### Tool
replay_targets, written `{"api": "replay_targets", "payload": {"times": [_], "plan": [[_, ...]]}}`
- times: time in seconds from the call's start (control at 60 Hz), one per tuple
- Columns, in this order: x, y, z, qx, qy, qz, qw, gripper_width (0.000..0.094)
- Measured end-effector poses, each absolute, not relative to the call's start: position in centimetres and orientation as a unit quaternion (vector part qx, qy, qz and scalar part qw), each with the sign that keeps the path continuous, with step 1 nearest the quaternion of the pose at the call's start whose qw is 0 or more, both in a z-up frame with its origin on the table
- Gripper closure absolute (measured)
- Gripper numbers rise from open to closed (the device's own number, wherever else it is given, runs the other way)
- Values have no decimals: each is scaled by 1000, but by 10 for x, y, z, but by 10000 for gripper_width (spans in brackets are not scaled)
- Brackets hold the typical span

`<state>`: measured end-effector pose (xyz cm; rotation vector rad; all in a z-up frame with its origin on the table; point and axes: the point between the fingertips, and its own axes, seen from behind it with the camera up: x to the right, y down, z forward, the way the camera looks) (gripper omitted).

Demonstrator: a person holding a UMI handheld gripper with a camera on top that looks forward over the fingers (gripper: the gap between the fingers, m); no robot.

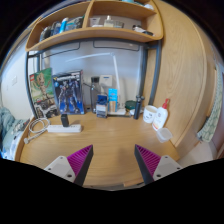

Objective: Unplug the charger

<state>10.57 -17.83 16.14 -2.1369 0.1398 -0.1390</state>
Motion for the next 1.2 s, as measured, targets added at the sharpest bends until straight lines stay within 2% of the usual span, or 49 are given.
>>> {"api": "replay_targets", "payload": {"times": [0.133, 0.25, 0.35, 0.533, 0.767, 0.85, 0.867, 0.983, 1.2], "plan": [[69, -172, 132, -886, 31, -42, 461, 91], [9, -146, 91, -895, 6, -20, 446, 89], [-41, -119, 68, -893, -19, 0, 449, 82], [-109, -38, 45, -879, -36, 9, 476, 84], [-120, 77, 35, -861, -3, -15, 509, 130], [-121, 101, 32, -858, 3, -16, 514, 231], [-122, 105, 33, -855, 4, -14, 518, 211], [-121, 118, 40, -845, -1, -24, 535, 716], [-123, 119, 37, -853, 3, -9, 521, 802]]}}
